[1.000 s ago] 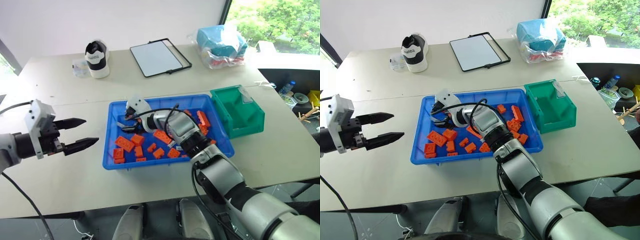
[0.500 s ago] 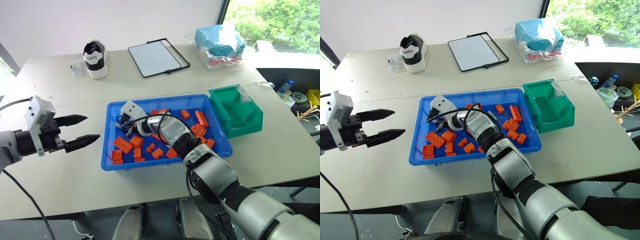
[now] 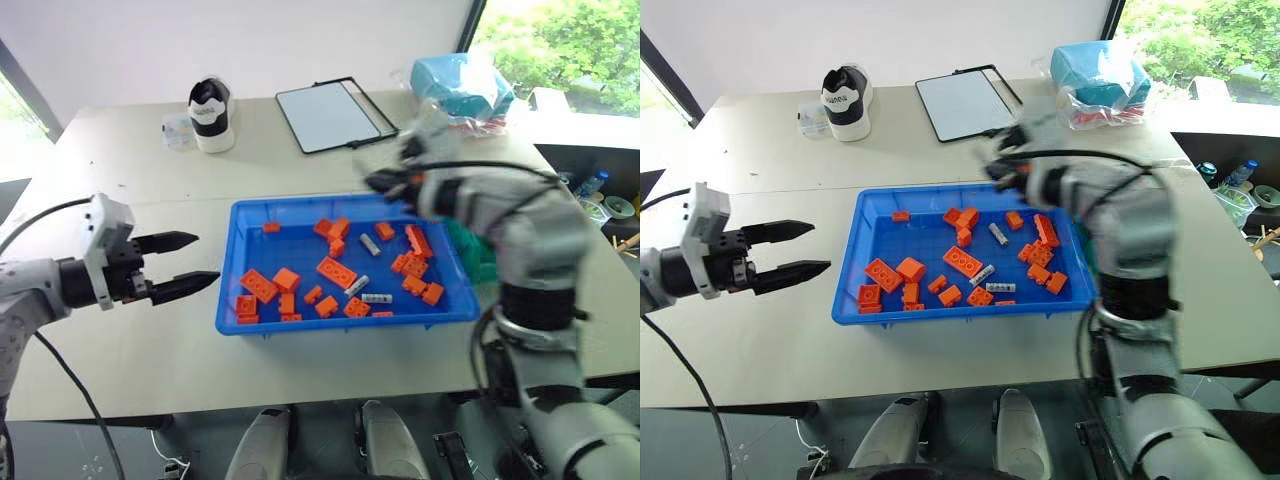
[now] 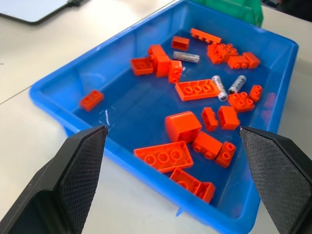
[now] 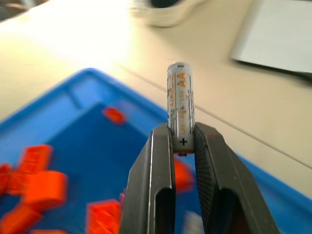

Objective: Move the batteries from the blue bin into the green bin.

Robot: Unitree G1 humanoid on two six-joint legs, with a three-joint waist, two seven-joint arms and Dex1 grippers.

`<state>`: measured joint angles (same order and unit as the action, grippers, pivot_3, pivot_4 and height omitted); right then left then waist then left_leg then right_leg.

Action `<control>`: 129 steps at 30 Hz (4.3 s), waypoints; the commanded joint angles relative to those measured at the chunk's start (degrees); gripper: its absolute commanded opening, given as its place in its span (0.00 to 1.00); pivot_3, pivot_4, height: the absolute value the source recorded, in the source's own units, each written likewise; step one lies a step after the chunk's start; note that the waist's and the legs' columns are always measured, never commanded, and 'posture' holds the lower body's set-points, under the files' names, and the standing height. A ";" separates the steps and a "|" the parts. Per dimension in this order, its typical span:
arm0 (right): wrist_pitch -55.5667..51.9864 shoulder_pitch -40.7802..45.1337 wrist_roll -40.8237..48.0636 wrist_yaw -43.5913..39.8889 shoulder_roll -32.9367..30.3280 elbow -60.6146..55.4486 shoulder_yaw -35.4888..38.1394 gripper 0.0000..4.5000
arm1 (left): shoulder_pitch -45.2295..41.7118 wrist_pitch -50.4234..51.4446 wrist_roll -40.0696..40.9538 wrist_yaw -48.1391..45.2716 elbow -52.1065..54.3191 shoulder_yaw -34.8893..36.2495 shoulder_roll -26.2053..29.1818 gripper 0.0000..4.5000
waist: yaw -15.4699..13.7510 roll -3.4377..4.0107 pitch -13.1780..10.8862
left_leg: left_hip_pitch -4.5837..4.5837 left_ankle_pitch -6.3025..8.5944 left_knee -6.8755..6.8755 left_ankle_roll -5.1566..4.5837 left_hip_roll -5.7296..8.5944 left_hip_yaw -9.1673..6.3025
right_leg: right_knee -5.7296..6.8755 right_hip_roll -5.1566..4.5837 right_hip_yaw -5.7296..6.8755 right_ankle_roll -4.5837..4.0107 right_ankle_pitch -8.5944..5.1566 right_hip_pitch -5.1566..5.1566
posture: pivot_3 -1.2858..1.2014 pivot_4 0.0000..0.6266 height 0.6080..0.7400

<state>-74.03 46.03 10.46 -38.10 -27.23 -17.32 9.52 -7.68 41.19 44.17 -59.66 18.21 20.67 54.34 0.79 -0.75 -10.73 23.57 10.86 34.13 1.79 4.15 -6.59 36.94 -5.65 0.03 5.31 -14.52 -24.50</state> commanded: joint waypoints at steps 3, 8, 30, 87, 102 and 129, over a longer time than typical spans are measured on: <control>-2.23 -5.66 0.34 3.47 -8.06 -3.27 8.35 0.01 | -5.48 -1.70 -0.91 -1.46 -1.96 -4.71 -0.90 1.00 | 0.40 0.03 -0.03 | -0.02 0.00 0.00 -0.02 -0.06 0.17 | 0.01 0.00 -0.08 -0.01 0.00 -0.02 | 0.52 0.24 0.93; 1.20 -11.60 0.71 5.52 -9.77 -1.76 9.72 0.35 | -10.37 -2.15 -1.75 -2.46 -4.53 -8.04 -1.87 1.00 | 0.28 0.01 -0.03 | -0.04 -0.01 0.02 -0.03 -0.10 0.19 | 0.04 0.05 -0.07 0.11 0.07 0.00 | 0.52 0.24 0.93; 37.05 -3.60 4.55 -28.33 -19.24 12.78 -22.32 0.47 | -8.45 0.18 0.29 -1.20 0.62 -6.57 -2.20 1.00 | 0.03 -0.22 -0.26 | -0.03 0.03 0.15 -0.10 -0.09 0.18 | -0.07 0.08 -0.03 0.15 0.06 0.13 | 0.52 0.24 0.93; 45.93 -5.57 0.19 -29.14 -13.35 14.00 -10.07 0.01 | -5.60 0.44 2.27 1.51 3.79 -3.41 -1.33 1.00 | -0.27 -0.17 -0.30 | -0.02 0.03 0.14 -0.06 0.02 0.02 | 0.08 0.07 -0.06 0.21 0.10 0.09 | 0.52 0.24 0.93; 30.17 -16.30 -6.34 -6.30 -26.10 9.17 1.16 0.53 | -14.22 -2.44 -0.88 -1.09 -3.03 -10.49 -4.22 1.00 | 0.31 -0.14 -0.30 | -0.06 0.03 0.18 -0.09 -0.07 0.35 | 0.03 0.04 -0.12 0.10 0.04 0.12 | 0.52 0.24 0.93; 43.28 -5.16 -2.39 -34.44 -22.23 13.72 -33.26 0.76 | -11.38 0.66 1.23 -0.37 2.40 -7.70 -3.24 1.00 | 0.05 -0.18 -0.31 | -0.03 0.05 0.28 -0.11 -0.05 0.19 | 0.01 0.08 -0.06 0.22 0.07 0.17 | 0.52 0.24 0.93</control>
<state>-32.78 39.44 9.06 -71.31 -49.73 -3.95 -24.13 -19.27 41.87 44.50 -60.58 18.79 10.64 50.31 0.83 -0.93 -11.04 23.53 10.91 34.41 1.67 4.11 -6.40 36.94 -5.58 -0.03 5.54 -14.44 -24.33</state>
